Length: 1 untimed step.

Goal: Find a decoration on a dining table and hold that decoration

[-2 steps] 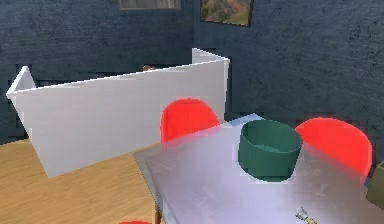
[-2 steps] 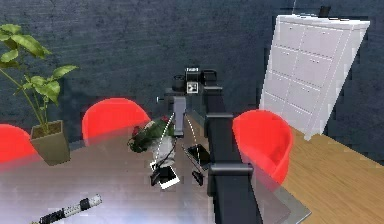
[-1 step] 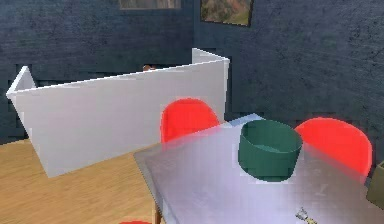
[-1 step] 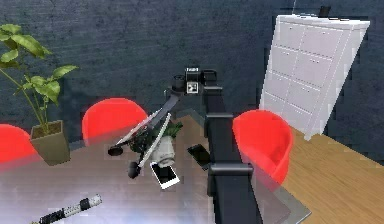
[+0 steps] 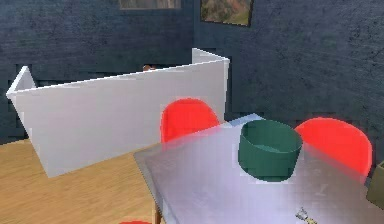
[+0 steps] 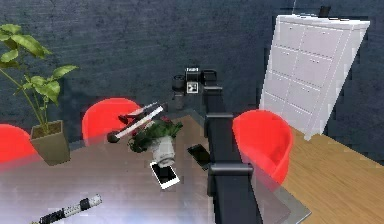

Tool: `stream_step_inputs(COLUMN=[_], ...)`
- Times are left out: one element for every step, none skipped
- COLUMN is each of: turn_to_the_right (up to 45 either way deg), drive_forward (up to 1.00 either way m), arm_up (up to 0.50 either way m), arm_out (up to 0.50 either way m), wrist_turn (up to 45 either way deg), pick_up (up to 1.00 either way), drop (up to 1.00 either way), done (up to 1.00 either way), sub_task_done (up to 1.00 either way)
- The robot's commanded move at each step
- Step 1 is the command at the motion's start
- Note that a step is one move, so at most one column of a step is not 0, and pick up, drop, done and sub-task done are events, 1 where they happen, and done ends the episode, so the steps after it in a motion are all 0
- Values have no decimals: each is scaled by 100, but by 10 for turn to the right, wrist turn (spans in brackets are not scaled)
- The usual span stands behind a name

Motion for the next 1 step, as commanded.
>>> stream_step_inputs(turn_to_the_right=[0], drive_forward=[0], arm_up=[0], arm_out=[0], wrist_turn=[450], pick_up=[0], drop=[0], done=[0], sub_task_done=[0])
